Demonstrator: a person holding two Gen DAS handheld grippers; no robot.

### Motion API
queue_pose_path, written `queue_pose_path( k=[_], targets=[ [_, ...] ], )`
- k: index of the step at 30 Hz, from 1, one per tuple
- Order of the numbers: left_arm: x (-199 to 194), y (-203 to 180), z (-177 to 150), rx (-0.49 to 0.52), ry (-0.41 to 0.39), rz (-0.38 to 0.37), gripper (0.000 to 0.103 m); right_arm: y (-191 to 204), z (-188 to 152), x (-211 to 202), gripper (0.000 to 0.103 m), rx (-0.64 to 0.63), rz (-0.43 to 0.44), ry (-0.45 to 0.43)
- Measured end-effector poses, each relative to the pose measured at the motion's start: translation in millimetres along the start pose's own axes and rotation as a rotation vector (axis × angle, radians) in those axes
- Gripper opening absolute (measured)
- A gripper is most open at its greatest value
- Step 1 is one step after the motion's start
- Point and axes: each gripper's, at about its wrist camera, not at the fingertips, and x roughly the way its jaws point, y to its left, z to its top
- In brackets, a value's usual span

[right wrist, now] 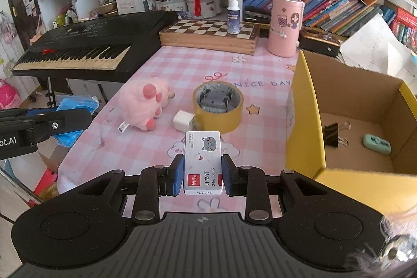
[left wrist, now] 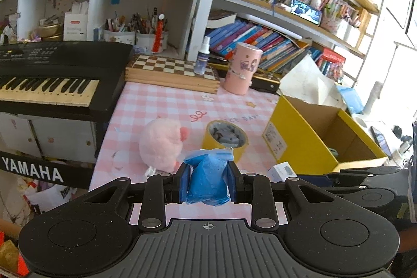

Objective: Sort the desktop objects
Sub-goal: 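Lift and carry the blue packet and white box in both tools over the yellow box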

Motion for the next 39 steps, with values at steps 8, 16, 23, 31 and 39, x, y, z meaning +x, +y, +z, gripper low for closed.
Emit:
queue_pose_path(
  k=[8,16,23,31,39],
  targets=[
    [-25.3,-4.0,-17.4,0.006,0.008,-0.035,0.029,12.8,-24.4,-23.4,0.028,0.018,-0.018,0.007],
    [-45.8,-13.8,-30.8,0.037,0.014,-0.083,0.029,21.7,-53.2,-51.1,0.028,0.056,-0.049,0.008],
    [-61.5,-20.7,-42.8,0.066,0.023,-0.127,0.029,25.1,-77.0,-73.4,0.028,0.111,-0.087,0.003],
    [-72.4,-31.6,-57.3,0.101,0.052,-0.184,0.029,29.9,-104.8,-94.0,0.028,0.158,-0.123,0.007],
    [-70.1,-47.9,-63.4,0.148,0.081,-0.259,0.029,24.0,-128.7,-112.6,0.028,0.227,-0.183,0.015]
  ],
)
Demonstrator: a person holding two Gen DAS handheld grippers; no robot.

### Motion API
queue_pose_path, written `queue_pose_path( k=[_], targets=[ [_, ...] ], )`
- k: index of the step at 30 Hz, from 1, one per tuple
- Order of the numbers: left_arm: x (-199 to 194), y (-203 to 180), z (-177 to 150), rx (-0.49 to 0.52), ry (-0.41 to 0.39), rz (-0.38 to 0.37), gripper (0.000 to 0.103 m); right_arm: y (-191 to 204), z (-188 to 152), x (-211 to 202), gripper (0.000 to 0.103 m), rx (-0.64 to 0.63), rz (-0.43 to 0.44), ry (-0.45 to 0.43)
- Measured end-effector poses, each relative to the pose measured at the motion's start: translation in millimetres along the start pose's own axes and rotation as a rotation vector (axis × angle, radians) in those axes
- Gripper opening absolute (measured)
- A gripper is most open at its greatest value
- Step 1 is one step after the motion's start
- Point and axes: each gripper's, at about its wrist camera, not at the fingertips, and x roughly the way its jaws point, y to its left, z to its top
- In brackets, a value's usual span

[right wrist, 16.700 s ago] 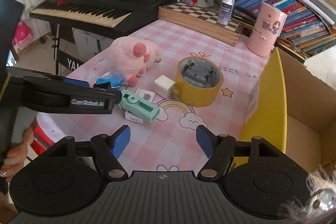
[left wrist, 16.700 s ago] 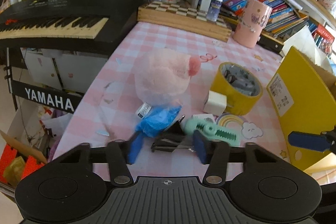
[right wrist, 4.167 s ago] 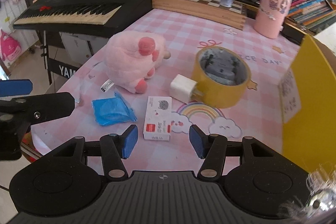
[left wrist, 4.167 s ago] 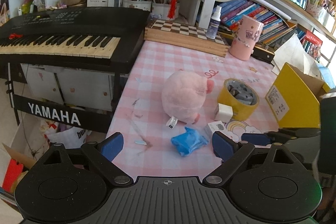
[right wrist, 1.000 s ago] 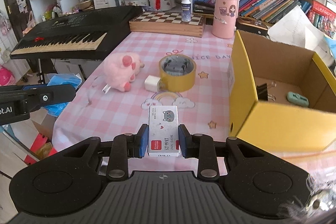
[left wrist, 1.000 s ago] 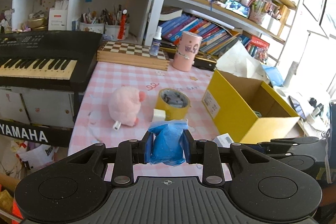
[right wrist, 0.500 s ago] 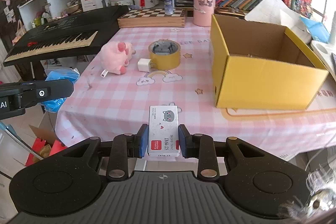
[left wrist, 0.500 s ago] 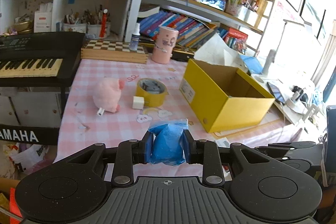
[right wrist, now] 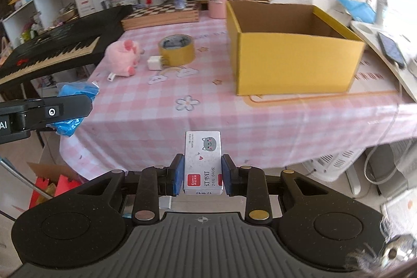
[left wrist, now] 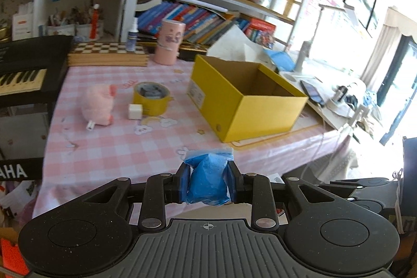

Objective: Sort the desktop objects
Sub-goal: 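Lift and carry the blue packet and white box in both tools over the yellow box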

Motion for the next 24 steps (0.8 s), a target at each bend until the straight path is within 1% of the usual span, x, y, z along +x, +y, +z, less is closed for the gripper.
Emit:
queue_pose_path(
  k=[8,15,24],
  targets=[
    [15.6,-15.2,5.0,0.049,0.018,-0.072,0.029,-16.0,-7.8,-10.3,0.028,0.060,-0.060,-0.003],
    [31.1,-27.7,11.4,0.080,0.029,-0.120,0.029,-32.3,-8.4,-15.1,0.028,0.104,-0.110,-0.011],
    [50.1,-41.0,20.4,0.109,0.041,-0.144,0.029,-55.5,-2.6,-10.7,0.028,0.148,-0.134,-0.008]
  ],
)
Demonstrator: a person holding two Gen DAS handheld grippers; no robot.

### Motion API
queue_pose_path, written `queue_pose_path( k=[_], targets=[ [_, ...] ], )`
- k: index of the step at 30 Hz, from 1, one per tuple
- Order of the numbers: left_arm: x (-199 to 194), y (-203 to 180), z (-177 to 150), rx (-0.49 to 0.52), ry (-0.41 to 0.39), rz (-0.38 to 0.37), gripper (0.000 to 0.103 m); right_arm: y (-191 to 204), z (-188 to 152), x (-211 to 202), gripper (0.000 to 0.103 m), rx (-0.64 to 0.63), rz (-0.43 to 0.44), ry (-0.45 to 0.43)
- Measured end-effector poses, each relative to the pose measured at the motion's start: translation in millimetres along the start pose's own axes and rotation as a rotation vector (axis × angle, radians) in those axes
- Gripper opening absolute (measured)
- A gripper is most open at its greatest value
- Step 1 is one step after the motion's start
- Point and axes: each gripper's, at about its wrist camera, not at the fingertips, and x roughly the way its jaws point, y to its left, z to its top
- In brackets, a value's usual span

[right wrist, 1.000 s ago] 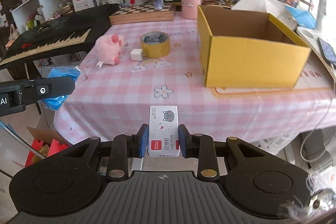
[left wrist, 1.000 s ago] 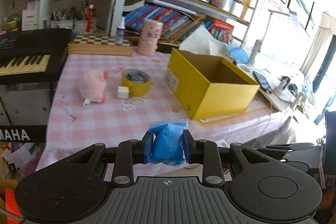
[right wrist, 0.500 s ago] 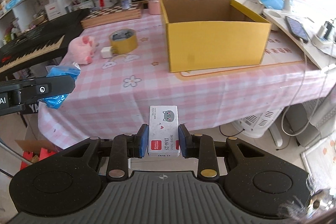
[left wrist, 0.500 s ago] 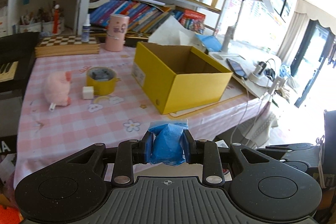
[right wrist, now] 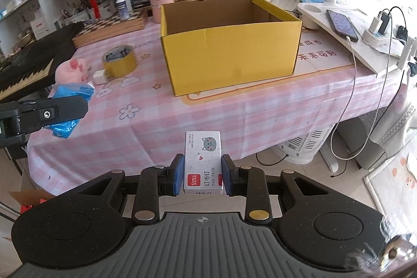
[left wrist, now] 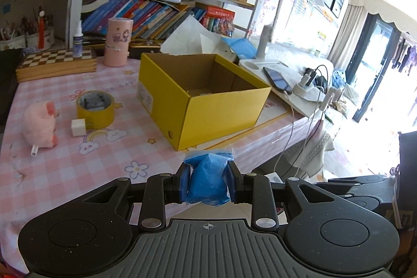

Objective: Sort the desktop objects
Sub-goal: 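Lift and carry the blue packet and white box in both tools over the yellow box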

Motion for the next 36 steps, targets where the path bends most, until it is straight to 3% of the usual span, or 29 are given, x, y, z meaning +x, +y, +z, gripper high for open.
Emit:
queue_pose_path(
  k=[16,36],
  targets=[
    [46.2,-22.6,22.6,0.024,0.025,-0.033,0.029,-41.7,21.9,18.7,0.028,0.030,-0.026,0.021],
    [95.2,-48.6,69.2,0.039,-0.035,-0.036,0.029,-85.7,69.1,46.9,0.028,-0.007,-0.005,-0.005]
  ],
)
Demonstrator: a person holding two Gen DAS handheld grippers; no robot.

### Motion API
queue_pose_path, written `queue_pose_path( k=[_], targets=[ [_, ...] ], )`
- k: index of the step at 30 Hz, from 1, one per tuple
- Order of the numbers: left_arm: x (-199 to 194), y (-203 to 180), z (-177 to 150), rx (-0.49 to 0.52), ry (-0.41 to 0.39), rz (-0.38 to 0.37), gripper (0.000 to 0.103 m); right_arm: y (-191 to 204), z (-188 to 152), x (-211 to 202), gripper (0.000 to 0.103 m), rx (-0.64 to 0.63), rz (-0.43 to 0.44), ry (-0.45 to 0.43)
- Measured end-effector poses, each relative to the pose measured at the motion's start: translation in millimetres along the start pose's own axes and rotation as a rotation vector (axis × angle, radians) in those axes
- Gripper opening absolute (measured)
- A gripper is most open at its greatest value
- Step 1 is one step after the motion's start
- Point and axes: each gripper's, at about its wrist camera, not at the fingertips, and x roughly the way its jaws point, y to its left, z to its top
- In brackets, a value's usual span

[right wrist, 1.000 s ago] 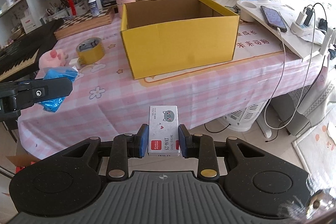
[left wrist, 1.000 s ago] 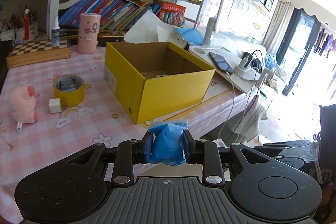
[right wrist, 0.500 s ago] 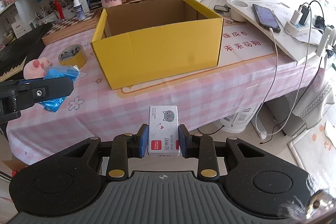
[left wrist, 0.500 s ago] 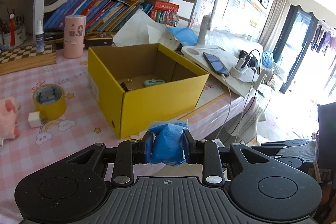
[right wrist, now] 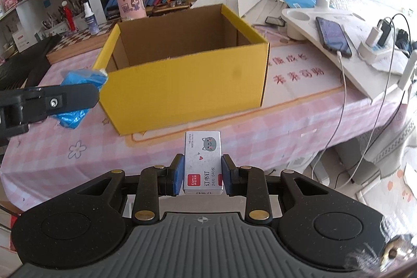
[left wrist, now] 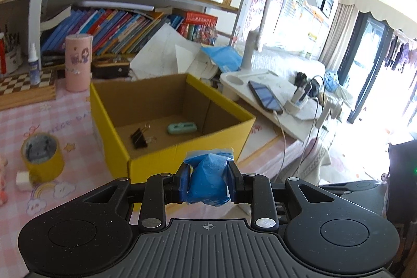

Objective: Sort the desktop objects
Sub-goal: 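Lift and carry the blue packet and white box in both tools over the yellow box, then lower into the yellow box and open the left tool while the right tool releases the white box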

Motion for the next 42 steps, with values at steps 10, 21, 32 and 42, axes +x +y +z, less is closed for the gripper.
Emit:
queue_pose_path(
  k=[10,21,32,42],
  targets=[
    [23.7,-2.2,34.1,0.002,-0.073,0.066,0.029,-22.8,40.6,3.6,0.028,-0.039,0.037,-0.072],
    [64.1,10.7,52.4,-0.027,-0.072,0.148,0.029,-35.2,104.8,16.2,0.028,-0.136,0.099,-0.163],
    [115.8,24.2,48.7,-0.027,0.035,0.222,0.029,-29.3,140.3,75.4,0.028,-0.288,0.162,-0.085],
    [143.4,29.8,42.5,-0.040,0.128,0.258,0.029,-20.4,155.3,136.5,0.028,-0.447,0.189,0.046]
  ],
)
